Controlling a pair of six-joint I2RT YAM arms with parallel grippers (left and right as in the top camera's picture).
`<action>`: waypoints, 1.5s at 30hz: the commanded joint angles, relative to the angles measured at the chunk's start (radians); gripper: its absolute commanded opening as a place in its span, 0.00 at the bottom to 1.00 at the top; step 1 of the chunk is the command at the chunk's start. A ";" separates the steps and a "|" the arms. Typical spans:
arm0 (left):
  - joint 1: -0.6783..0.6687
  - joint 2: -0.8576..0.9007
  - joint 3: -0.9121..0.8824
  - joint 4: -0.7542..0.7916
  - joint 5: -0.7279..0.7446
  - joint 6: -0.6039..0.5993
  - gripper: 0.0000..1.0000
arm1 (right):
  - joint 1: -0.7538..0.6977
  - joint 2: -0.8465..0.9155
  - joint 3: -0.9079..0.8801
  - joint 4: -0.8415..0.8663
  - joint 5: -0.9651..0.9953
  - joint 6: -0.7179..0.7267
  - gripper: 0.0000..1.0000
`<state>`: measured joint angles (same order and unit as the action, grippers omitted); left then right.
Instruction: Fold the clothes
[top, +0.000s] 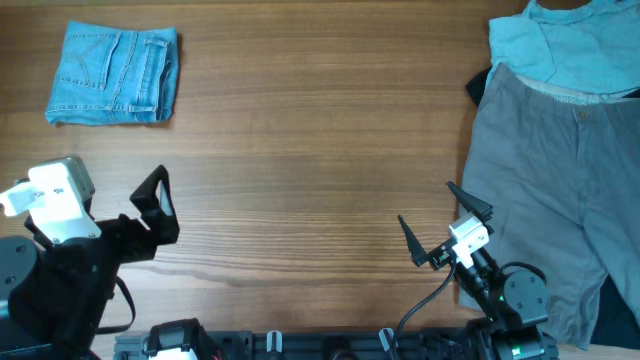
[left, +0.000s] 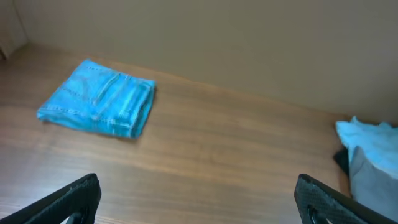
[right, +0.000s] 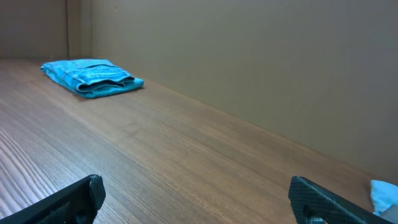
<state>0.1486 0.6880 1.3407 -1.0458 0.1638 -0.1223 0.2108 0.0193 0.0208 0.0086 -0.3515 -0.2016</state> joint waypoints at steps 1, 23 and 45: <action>-0.016 -0.023 -0.054 0.153 -0.015 0.028 1.00 | 0.005 -0.014 -0.008 0.006 -0.013 0.020 1.00; -0.080 -0.672 -1.149 0.949 0.025 -0.118 1.00 | 0.005 -0.014 -0.008 0.006 -0.013 0.020 1.00; -0.082 -0.682 -1.335 0.989 0.026 -0.144 1.00 | 0.005 -0.014 -0.008 0.006 -0.013 0.020 1.00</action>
<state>0.0719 0.0147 0.0128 -0.0586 0.1818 -0.2535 0.2108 0.0135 0.0204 0.0093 -0.3553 -0.1978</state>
